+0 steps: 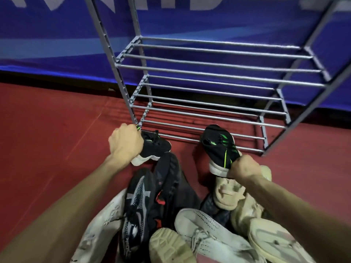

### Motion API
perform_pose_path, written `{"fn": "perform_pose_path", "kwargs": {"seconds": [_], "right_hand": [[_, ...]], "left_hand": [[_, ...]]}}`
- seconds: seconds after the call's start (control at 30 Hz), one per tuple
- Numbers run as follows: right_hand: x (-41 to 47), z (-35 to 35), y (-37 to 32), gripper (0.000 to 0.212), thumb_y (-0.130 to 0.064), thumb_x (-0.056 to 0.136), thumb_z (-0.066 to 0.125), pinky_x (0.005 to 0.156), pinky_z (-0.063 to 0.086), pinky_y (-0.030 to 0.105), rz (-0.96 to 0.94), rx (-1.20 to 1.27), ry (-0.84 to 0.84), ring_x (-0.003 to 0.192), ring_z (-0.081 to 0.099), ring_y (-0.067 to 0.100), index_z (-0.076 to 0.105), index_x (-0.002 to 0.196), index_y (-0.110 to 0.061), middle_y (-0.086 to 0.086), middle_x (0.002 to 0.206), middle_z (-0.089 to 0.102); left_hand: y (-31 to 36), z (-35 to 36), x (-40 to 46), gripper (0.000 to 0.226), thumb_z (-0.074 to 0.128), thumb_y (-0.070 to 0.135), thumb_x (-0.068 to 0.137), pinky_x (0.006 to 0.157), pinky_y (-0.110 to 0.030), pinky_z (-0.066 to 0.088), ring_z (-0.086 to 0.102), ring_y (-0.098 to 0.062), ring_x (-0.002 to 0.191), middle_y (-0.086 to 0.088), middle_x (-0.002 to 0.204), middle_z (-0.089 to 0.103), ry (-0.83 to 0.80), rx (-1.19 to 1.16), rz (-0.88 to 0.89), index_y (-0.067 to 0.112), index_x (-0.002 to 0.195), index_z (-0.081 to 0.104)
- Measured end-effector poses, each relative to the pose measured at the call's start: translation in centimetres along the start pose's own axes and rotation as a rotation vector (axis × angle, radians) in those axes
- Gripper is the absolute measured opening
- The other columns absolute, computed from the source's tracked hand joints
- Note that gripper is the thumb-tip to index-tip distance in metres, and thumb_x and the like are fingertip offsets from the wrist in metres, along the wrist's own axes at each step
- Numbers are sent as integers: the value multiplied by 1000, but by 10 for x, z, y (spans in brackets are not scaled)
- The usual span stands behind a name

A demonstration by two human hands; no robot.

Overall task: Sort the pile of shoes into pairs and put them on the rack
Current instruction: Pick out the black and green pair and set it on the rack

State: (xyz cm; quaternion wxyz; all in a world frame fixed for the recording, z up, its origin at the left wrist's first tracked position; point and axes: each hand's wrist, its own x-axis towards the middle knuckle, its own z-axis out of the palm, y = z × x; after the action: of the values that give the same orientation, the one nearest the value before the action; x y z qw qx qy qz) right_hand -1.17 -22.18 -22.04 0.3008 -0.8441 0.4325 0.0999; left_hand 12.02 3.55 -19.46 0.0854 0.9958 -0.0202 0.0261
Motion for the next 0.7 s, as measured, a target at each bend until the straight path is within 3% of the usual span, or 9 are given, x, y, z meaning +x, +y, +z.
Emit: {"fn": "perform_pose_path", "kwargs": {"seconds": [0.1, 0.23, 0.33, 0.5, 0.6, 0.7], "right_hand": [[14, -14, 11, 33, -9, 86, 50, 81, 45, 36, 36, 18, 18, 110, 59, 41, 57, 113, 9, 25, 116, 63], [37, -25, 28, 33, -8, 77, 43, 78, 52, 42, 75, 77, 24, 95, 66, 42, 62, 99, 7, 29, 104, 67], [54, -31, 35, 33, -6, 77, 42, 67, 47, 35, 99, 100, 21, 88, 67, 41, 63, 98, 9, 30, 100, 67], [75, -33, 39, 37, -6, 78, 41, 77, 56, 43, 144, 184, 64, 88, 68, 41, 60, 106, 9, 30, 104, 66], [89, -30, 39, 34, -5, 83, 43, 73, 48, 37, 164, 232, 98, 94, 64, 41, 58, 110, 9, 27, 110, 64], [107, -30, 35, 28, -5, 89, 45, 70, 47, 36, 171, 245, 125, 85, 60, 36, 57, 110, 8, 24, 111, 63]], "left_hand": [[30, -1, -4, 31, 47, 22, 96, 85, -46, 46, 58, -44, 104, -21, 112, 62, 66, -82, -21, 1, 110, 65], [56, 3, -13, 33, 43, 24, 99, 87, -49, 43, 54, -46, 109, -23, 118, 58, 111, -200, -108, 0, 114, 60], [80, 18, -17, 35, 41, 27, 100, 91, -48, 42, 53, -46, 114, -23, 122, 58, 34, -356, -217, 2, 116, 59], [144, 67, -16, 35, 40, 25, 101, 94, -43, 39, 52, -41, 118, -22, 125, 59, -90, -551, -270, 0, 117, 58], [176, 93, -13, 35, 39, 23, 102, 94, -42, 38, 51, -40, 119, -20, 128, 56, -101, -622, -287, -2, 120, 57], [201, 115, -9, 36, 39, 23, 102, 92, -41, 37, 52, -38, 117, -19, 127, 56, -85, -674, -262, -3, 120, 56]]}}
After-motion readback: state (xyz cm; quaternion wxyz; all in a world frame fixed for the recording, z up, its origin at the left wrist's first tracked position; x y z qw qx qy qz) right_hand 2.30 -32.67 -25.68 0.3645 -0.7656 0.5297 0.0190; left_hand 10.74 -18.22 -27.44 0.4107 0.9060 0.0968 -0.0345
